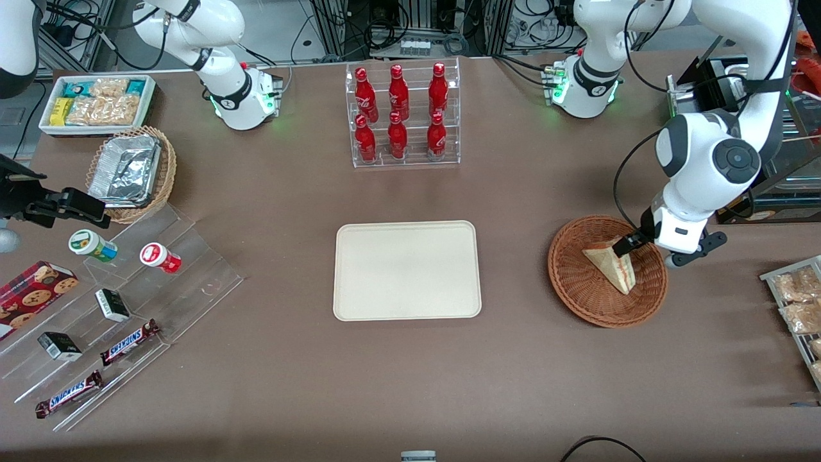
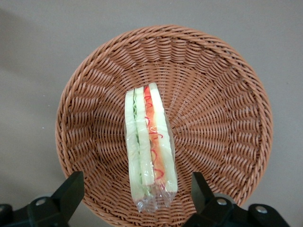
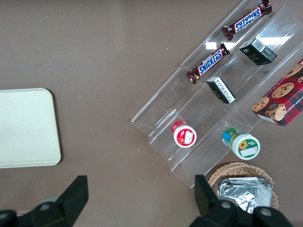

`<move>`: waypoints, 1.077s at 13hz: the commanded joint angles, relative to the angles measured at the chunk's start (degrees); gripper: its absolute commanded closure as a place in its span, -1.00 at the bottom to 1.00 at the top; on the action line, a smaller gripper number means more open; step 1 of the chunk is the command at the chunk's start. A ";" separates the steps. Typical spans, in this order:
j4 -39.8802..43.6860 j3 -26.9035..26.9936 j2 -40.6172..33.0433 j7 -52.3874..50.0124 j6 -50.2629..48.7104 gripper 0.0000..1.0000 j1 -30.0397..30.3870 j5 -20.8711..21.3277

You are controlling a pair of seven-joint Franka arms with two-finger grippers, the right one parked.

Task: Place sandwich from basket to tray
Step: 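Close the left gripper on the sandwich and lift it from the basket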

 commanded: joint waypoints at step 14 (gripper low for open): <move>-0.25 0.02 7.77 -2.86 4.78 0.77 -0.80 -2.60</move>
